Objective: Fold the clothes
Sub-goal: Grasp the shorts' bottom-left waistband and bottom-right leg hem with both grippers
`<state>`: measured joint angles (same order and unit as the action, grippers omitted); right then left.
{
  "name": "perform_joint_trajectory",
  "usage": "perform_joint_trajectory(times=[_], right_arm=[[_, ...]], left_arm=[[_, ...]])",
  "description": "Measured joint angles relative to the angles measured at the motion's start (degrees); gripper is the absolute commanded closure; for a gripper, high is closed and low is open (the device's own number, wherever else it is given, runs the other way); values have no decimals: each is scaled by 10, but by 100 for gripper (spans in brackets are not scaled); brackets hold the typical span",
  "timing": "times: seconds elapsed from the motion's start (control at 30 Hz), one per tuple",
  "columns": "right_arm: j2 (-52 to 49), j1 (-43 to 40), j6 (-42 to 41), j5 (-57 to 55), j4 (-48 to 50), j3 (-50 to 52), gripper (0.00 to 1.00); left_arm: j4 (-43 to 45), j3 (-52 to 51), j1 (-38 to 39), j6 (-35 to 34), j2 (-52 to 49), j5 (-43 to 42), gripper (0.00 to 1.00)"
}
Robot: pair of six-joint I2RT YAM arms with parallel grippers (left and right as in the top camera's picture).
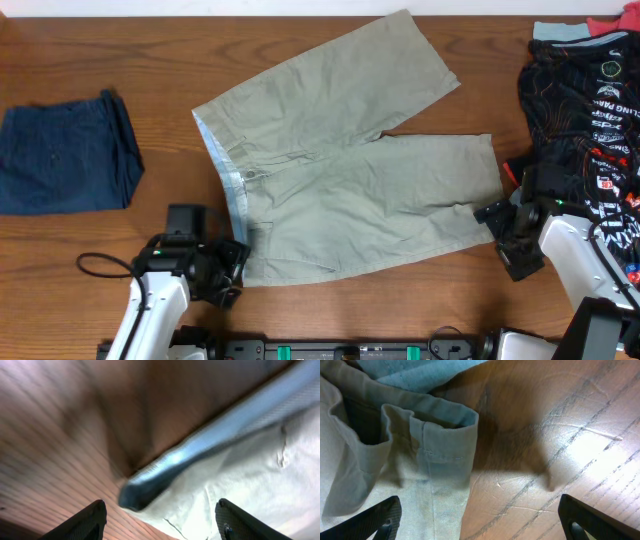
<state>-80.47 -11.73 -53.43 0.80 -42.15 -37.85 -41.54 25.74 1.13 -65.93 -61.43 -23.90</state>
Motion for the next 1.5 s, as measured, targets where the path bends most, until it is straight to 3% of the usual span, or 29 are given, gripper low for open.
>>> perform_joint_trajectory(times=[0.27, 0.57, 0.77, 0.97, 1.5], right_arm=[[0, 0, 0, -2, -4, 0, 2], [0, 0, 0, -5, -7, 0, 2], [0, 0, 0, -13, -17, 0, 1], [0, 0, 0, -22, -17, 1, 1], [0, 0, 14, -51, -36, 1, 3]], left_arm=[[28, 0, 89, -73, -19, 6, 28], [46, 0, 129, -132, -80, 35, 30], [60, 9, 129, -157, -103, 49, 72], [77, 12, 130, -143, -107, 65, 94], [31, 18, 128, -43, -101, 88, 94]])
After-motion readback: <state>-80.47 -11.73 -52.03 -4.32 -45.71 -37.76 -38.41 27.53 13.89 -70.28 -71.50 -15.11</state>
